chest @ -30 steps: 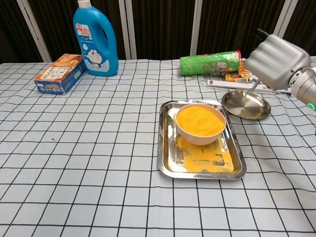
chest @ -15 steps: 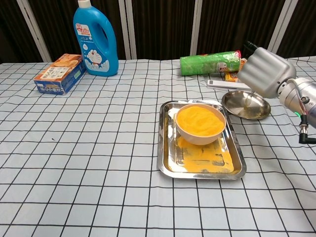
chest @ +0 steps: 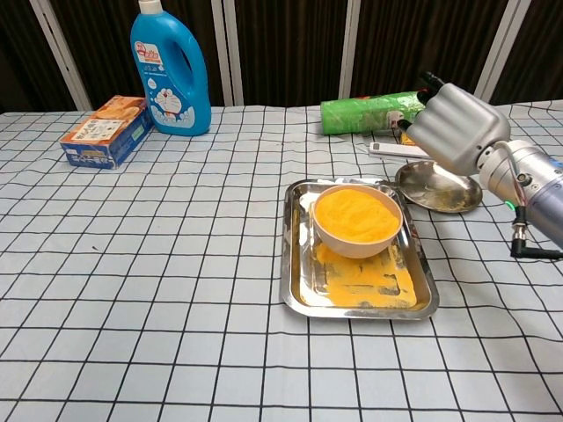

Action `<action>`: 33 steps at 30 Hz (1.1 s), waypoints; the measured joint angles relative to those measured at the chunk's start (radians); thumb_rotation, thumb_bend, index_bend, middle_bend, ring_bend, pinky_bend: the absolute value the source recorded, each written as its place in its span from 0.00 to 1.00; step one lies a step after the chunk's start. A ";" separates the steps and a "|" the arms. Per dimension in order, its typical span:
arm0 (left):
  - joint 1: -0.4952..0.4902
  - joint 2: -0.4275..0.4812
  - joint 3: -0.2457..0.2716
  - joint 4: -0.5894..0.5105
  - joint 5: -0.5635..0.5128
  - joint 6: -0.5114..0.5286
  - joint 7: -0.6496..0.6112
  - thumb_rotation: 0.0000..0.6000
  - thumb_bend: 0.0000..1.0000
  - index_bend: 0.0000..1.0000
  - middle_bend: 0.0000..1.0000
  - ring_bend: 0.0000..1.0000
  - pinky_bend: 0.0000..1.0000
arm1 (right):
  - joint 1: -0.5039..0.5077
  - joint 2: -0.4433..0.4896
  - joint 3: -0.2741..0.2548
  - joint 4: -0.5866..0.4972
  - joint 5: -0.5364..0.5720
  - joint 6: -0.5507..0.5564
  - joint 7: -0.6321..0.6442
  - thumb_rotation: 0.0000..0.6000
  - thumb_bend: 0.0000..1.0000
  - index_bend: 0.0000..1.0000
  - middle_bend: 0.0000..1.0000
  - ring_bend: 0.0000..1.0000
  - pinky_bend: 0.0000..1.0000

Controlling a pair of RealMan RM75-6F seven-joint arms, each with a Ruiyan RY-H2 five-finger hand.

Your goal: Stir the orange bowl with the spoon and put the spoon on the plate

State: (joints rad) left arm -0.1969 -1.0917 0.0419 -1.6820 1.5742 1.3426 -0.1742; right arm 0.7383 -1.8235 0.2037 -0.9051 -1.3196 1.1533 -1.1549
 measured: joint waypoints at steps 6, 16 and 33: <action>0.001 0.001 -0.001 -0.001 -0.003 -0.001 0.000 1.00 0.00 0.00 0.00 0.00 0.00 | 0.001 -0.008 0.000 0.002 0.002 0.009 0.009 1.00 0.50 0.13 0.37 0.15 0.00; 0.004 0.002 -0.002 0.003 -0.007 0.002 0.000 1.00 0.00 0.00 0.00 0.00 0.00 | -0.030 0.033 0.022 -0.095 0.017 0.068 0.055 1.00 0.50 0.08 0.24 0.07 0.00; 0.041 -0.039 -0.021 0.052 -0.001 0.097 0.128 1.00 0.00 0.00 0.00 0.00 0.00 | -0.501 0.549 -0.137 -0.861 -0.017 0.354 0.639 1.00 0.47 0.00 0.01 0.00 0.00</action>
State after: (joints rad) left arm -0.1558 -1.1310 0.0211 -1.6300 1.5731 1.4399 -0.0462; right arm 0.2370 -1.2742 0.0665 -1.7664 -1.3363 1.5070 -0.5158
